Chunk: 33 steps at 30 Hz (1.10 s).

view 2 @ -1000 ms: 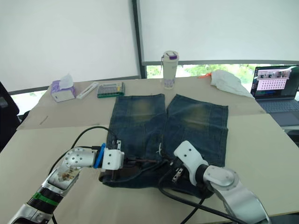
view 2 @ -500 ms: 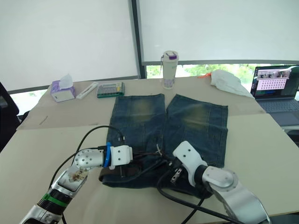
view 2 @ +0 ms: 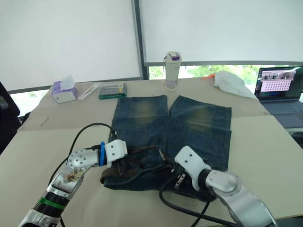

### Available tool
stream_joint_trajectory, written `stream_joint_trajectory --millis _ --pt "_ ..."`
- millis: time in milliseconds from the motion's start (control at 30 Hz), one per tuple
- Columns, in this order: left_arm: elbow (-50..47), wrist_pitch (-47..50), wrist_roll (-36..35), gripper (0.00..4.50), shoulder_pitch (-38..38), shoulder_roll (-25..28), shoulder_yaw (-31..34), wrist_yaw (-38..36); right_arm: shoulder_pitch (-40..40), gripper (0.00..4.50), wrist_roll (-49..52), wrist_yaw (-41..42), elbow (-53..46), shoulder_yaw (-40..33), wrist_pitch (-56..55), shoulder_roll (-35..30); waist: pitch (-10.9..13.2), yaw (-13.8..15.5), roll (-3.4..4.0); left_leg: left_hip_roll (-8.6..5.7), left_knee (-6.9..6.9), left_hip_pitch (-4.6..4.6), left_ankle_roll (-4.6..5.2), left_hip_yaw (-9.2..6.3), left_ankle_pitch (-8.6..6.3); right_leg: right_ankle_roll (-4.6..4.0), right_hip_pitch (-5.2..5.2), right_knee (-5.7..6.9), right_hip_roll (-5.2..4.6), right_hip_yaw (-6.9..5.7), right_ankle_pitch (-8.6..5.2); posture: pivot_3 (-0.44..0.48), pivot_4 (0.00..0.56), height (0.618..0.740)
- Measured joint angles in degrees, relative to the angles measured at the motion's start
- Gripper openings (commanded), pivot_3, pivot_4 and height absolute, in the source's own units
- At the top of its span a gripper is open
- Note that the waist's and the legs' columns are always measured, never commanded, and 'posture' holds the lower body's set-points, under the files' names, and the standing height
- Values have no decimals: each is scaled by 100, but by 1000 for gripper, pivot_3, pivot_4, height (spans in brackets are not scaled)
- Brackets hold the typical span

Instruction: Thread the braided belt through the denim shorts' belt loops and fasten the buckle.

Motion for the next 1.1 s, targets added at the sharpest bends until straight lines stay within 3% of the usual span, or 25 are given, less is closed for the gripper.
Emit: stream_joint_trajectory --millis 167,567,1100 --pt "96 -345 61 0 -148 -82 -306 -231 -2 82 -1 -33 9 59 -69 25 0 -13 0 0 -1 0 0 2 0 0 -1 0 0 2 0 0 150 740" --pt "696 -457 -117 0 -340 302 96 -429 116 82 14 -68 59 -37 -138 104 0 -5 0 1 0 0 0 0 0 0 -1 0 1 -1 0 0 150 740" --pt "785 -910 -137 0 -272 282 -46 -678 114 82 17 -6 76 -101 -217 93 0 -9 0 1 -1 0 0 1 -1 0 -1 -1 1 1 0 0 150 740"
